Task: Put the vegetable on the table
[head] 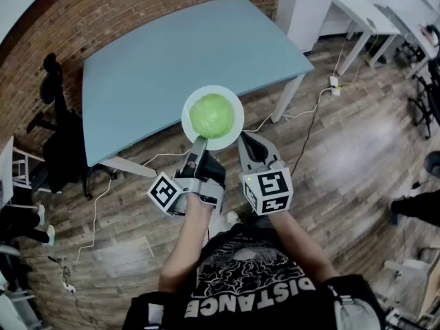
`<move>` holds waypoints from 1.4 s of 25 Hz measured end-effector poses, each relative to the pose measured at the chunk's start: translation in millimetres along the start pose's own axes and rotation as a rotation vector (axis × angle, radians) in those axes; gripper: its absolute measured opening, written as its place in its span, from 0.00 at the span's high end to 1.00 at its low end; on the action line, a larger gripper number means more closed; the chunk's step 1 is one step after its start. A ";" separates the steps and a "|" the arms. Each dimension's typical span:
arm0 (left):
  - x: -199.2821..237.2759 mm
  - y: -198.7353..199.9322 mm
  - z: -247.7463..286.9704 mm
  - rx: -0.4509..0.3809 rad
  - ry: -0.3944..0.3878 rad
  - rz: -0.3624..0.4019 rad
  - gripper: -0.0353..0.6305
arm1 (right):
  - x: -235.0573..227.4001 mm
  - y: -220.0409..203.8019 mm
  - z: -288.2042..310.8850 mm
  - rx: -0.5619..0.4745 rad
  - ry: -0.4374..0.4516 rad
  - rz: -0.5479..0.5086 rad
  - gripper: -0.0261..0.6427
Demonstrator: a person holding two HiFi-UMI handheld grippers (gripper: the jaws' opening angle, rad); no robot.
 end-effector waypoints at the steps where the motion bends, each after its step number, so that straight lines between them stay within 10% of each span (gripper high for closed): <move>1: 0.4 0.3 -0.8 -0.001 0.001 0.000 0.93 | -0.1 0.6 -0.5 -0.001 -0.001 -0.004 0.95; 35: 24.2 26.5 132.9 -0.089 0.004 0.003 0.93 | -110.7 0.9 111.5 -0.037 0.084 0.023 0.95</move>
Point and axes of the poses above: the fingertips, and each gripper's own axes: z forward along the fingers, x to its left, y out of its top, the point moved 1 cm from there along -z, backward along the fingers, and after that the axes turned 13 degrees about -z, right-handed, at the moved point
